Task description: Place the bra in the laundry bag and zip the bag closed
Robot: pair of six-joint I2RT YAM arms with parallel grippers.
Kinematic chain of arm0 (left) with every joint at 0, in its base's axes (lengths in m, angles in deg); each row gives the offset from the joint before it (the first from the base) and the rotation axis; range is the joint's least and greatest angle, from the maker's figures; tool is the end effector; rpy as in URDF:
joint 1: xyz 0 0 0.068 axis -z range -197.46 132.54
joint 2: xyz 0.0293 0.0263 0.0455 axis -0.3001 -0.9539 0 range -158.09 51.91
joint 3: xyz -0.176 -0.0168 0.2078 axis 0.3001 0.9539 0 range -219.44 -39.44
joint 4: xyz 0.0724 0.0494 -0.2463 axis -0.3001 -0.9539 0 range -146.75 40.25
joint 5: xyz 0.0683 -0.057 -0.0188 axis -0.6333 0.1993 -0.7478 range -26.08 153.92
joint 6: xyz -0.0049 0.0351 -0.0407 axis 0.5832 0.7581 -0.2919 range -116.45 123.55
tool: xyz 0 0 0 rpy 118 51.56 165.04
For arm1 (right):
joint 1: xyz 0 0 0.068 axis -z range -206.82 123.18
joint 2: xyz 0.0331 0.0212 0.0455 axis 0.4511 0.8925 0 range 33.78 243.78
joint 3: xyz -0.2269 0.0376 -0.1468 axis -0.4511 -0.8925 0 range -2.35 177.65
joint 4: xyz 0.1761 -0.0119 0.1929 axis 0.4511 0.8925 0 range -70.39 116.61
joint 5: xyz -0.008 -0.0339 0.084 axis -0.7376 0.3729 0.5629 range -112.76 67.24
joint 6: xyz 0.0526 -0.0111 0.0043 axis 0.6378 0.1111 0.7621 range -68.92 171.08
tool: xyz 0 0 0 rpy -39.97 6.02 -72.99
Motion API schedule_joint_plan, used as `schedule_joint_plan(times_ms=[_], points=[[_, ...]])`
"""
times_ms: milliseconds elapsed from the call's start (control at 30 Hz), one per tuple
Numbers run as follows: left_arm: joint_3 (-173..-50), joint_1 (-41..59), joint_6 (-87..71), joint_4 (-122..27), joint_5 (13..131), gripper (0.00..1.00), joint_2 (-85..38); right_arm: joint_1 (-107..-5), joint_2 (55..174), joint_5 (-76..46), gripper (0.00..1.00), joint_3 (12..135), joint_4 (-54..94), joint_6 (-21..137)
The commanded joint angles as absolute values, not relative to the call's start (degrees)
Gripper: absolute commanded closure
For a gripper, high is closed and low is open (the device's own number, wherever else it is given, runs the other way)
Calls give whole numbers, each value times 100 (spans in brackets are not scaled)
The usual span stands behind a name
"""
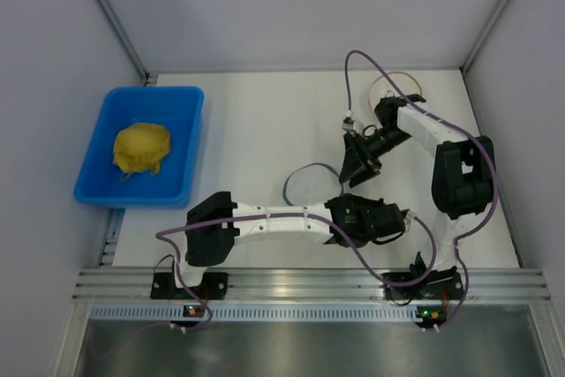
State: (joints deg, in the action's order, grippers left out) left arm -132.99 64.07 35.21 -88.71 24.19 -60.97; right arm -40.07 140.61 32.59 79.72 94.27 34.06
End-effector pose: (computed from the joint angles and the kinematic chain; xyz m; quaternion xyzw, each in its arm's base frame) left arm 0.0854 -0.4190 0.2460 0.7042 0.5755 0.1881 0.3708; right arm 0.3132 0.1039 0.2251 0.1937 -0.8619 -0.4650 0.0575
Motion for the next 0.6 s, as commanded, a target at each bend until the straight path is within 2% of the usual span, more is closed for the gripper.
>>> schedule_joint_plan(times_ms=[0, 167, 233, 267, 300, 400, 567], points=[[-13497, 6401, 3606, -8763, 2384, 100, -6182, -4096, 13969, 3769, 30, 7527, 9266, 3288], [-13506, 6366, 3694, -8701, 2358, 100, -6226, -4307, 14127, 4026, 35, 7482, 9265, 3262], [-13515, 6357, 3712, -8693, 2340, 100, -6217, -4404, 14206, 4078, 44, 7500, 9317, 3210], [-13515, 6348, 3703, -8701, 2349, 100, -6217, -4430, 14232, 4078, 51, 7543, 9344, 3175], [-13506, 6340, 3686, -8710, 2358, 100, -6217, -4466, 14267, 4087, 71, 7579, 9362, 3148], [-13401, 6357, 3581, -8728, 2428, 100, -6156, -4492, 14382, 4061, 100, 7780, 9423, 3095], [-13085, 6480, 3449, -8728, 2472, 100, -5971, -4378, 14540, 3868, 100, 8219, 9309, 3192]])
